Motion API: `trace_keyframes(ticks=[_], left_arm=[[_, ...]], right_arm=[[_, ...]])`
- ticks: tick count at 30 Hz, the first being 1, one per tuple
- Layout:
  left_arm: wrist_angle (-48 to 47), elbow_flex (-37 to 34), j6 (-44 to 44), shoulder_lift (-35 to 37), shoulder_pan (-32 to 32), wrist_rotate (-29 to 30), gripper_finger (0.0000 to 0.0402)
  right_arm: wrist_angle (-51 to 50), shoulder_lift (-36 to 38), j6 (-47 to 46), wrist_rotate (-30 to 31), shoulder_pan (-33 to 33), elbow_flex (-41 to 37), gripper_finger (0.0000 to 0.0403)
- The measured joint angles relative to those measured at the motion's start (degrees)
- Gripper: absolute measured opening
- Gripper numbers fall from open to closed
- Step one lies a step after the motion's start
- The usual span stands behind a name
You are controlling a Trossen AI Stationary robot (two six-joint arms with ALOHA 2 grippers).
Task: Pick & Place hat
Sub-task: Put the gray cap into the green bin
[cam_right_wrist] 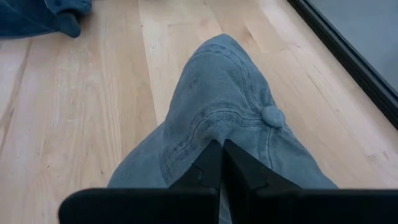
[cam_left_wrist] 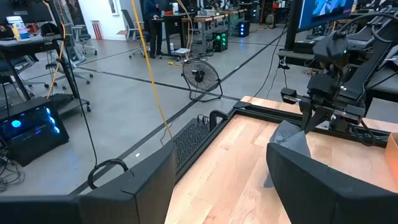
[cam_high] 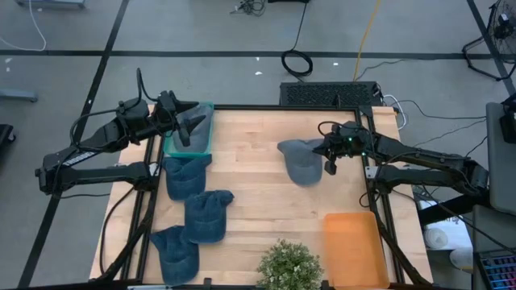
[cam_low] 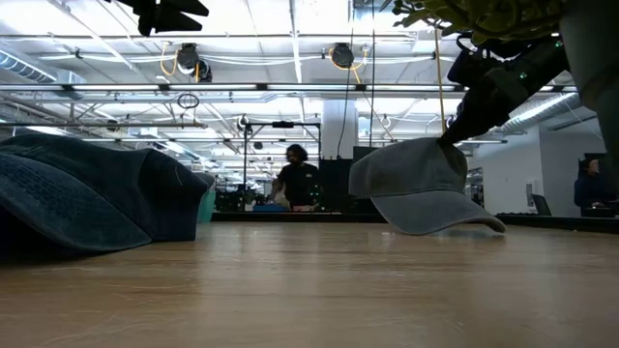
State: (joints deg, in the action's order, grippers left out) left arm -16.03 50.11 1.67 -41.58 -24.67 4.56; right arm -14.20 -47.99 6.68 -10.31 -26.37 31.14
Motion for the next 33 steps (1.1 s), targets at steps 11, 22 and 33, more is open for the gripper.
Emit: trace_keyframes(ticks=[11, 22, 33], left_arm=[[0.0, 0.0, 0.0, 0.0, 0.0, 0.0, 0.0255], [0.0, 0.0, 0.0, 0.0, 0.0, 0.0, 0.0255], [0.0, 0.0, 0.0, 0.0, 0.0, 0.0, 0.0255]], right_arm=[[3.2, 0.0, -0.4, 0.0, 0.0, 0.0, 0.0], [3.5, 0.5, -1.0, 0.0, 0.0, 0.0, 0.0], [6.1, 4.8, -0.9, -0.3, 0.0, 0.0, 0.0]])
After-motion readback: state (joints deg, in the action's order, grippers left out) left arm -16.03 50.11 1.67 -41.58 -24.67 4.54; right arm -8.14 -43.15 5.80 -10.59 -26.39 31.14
